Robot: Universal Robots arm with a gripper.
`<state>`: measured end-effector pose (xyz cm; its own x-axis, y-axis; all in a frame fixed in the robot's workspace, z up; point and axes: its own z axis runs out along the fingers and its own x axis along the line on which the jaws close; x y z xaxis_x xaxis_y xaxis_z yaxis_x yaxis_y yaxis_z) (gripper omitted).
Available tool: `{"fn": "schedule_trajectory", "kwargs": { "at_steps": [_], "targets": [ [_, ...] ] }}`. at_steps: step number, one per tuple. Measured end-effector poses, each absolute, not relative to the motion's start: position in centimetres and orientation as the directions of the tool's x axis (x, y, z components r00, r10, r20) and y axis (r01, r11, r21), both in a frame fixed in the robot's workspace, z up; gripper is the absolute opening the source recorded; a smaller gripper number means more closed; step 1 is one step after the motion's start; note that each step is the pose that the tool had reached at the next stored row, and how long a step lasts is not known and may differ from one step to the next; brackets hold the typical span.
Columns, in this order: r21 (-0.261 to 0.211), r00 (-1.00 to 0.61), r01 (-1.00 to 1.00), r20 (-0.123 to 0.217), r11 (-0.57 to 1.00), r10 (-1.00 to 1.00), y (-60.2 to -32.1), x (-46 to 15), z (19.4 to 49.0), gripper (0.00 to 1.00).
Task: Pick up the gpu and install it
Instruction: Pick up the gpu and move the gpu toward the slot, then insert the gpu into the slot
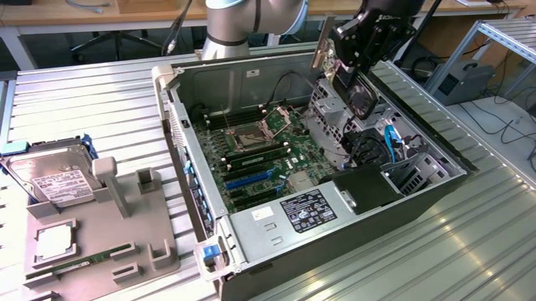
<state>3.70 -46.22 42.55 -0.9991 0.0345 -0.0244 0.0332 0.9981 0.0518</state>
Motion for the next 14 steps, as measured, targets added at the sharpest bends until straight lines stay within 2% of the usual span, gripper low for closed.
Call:
{"fn": "schedule_trajectory", "kwargs": {
  "at_steps": [3,14],
  "targets": [
    [0.052,-0.999,0.033,-0.024,0.998,0.035,-46.18,3.73,41.68,0.27],
    [0.052,-0.999,0.033,-0.024,0.998,0.035,-46.19,3.73,41.67,0.27]
  ]
}}
